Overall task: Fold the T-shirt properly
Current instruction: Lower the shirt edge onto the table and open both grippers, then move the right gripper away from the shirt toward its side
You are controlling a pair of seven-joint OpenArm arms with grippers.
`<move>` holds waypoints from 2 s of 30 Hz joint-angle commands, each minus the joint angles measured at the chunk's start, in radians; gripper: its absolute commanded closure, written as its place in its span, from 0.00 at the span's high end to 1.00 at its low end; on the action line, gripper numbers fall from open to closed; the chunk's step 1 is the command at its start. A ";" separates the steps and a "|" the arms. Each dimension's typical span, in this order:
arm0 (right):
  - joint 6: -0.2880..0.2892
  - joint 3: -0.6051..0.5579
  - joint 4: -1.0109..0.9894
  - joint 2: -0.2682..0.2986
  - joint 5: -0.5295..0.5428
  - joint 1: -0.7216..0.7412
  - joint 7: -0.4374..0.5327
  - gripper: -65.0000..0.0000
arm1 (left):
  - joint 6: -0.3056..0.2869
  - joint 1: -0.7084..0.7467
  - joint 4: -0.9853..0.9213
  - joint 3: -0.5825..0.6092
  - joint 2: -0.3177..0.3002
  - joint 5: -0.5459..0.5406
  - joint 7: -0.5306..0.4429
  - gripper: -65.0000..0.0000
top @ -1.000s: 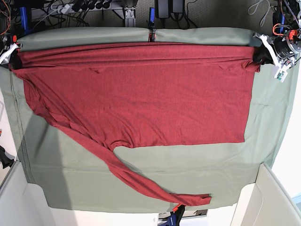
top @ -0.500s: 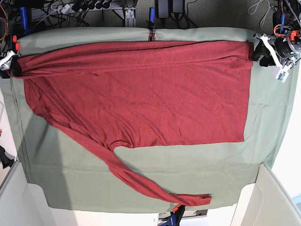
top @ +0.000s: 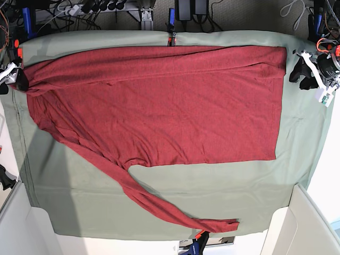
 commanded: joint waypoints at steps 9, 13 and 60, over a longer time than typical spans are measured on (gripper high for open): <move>-0.003 0.025 0.082 0.023 0.038 0.048 0.004 0.69 | 0.002 -0.013 0.014 -0.013 -0.028 -0.029 -0.008 0.47; -0.003 0.025 0.082 0.023 0.026 0.063 0.004 0.69 | 0.002 -0.012 0.014 -0.013 -0.029 -0.032 -0.003 0.47; -0.123 -0.466 -0.603 -0.258 -0.355 0.797 0.169 0.69 | 0.002 -0.052 0.028 -0.013 -0.050 -0.108 -0.030 0.47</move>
